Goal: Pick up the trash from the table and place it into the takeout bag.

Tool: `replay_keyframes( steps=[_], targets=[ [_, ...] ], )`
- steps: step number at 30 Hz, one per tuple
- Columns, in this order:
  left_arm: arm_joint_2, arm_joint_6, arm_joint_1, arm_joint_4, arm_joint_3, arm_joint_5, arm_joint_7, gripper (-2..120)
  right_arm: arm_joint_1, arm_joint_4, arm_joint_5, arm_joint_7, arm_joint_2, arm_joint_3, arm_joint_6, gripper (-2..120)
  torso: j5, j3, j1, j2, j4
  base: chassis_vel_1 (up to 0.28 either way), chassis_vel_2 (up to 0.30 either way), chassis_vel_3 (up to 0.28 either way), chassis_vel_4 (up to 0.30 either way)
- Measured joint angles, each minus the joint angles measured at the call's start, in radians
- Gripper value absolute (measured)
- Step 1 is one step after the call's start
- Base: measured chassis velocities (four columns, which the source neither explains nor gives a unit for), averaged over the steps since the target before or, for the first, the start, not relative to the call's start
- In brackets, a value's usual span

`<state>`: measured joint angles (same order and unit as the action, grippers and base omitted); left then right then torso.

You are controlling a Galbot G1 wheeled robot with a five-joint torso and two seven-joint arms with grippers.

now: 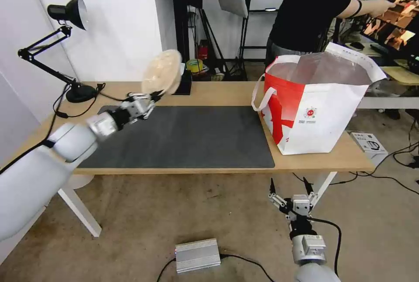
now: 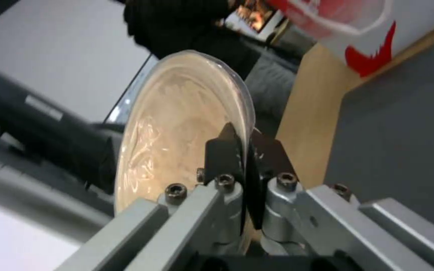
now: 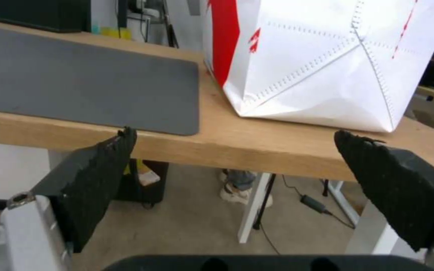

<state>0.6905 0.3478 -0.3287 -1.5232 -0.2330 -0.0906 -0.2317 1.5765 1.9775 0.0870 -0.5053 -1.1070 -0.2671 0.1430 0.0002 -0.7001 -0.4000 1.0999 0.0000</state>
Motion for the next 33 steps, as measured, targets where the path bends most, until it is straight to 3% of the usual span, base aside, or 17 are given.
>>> replay_keyframes(
  steps=[6,15,33],
  targets=[
    [0.086,0.01,0.143,0.085,-0.13,0.009,-0.009,0,-0.003,-0.008,-0.004,0.0,0.0,-0.001,-0.001,100,-0.0002,0.0,0.0,0.0,0.0,0.0,0.0,0.0,0.0],
    [0.193,0.013,0.309,0.182,-0.257,0.021,-0.032,0,-0.002,-0.012,-0.006,0.001,-0.001,-0.006,-0.001,100,0.0,0.0,0.0,0.0,-0.0001,0.0,0.0,0.0,0.0],
    [0.356,-0.038,0.377,0.182,-0.259,0.075,-0.037,0,0.0,-0.029,-0.014,0.001,-0.005,-0.007,-0.002,100,0.0,0.0,0.0,0.0,0.0,0.0,0.0,0.0,0.0]
  ],
)
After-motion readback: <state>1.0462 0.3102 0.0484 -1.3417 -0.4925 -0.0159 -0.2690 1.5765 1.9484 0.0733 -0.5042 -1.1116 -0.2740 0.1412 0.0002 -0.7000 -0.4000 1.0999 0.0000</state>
